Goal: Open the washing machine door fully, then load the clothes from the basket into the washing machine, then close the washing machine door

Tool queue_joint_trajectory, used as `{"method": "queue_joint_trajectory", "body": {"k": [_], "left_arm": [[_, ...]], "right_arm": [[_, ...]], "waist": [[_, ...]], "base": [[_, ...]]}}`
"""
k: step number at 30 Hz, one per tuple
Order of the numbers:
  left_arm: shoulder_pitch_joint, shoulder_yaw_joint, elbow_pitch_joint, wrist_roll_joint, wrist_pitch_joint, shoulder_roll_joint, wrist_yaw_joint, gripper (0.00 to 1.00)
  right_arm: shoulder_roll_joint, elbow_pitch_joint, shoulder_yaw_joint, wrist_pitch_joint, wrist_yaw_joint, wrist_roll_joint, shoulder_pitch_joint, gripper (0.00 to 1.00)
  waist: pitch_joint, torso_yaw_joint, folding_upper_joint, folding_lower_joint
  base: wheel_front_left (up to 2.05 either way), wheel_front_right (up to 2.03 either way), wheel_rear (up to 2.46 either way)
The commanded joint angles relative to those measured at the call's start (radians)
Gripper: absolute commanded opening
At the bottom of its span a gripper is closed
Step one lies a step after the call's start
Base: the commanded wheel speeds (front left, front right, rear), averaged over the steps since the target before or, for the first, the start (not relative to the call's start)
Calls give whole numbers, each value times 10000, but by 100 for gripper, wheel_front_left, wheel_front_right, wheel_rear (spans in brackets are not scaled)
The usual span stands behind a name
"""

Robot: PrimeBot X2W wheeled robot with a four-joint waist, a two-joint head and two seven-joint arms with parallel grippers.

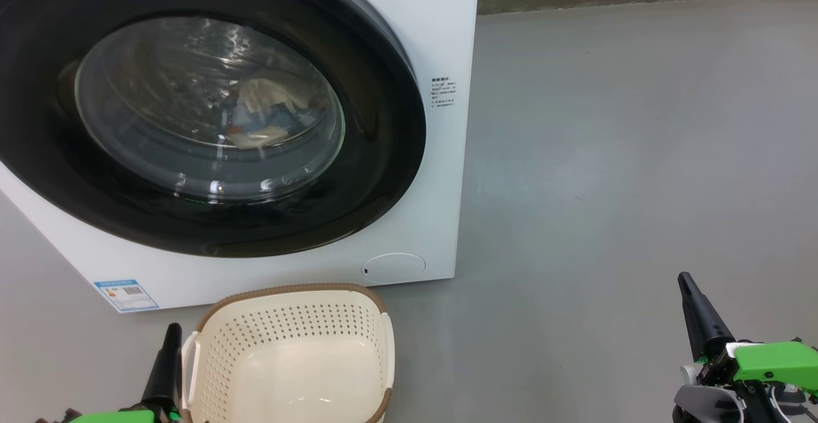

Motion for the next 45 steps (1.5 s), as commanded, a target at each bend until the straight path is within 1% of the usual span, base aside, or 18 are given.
{"method": "queue_joint_trajectory", "body": {"k": [1,45], "left_arm": [[-426,320,-310,-87,68,89,-25,0],[-426,316,-311,-91,64,89,-25,0]], "right_arm": [[-84,-297,181,51,17,-8,-441,0],[-83,-297,188,45,17,-2,-441,0]], "waist": [[0,0,0,0],[0,0,0,0]], "base": [[0,0,0],[0,0,0]]}}
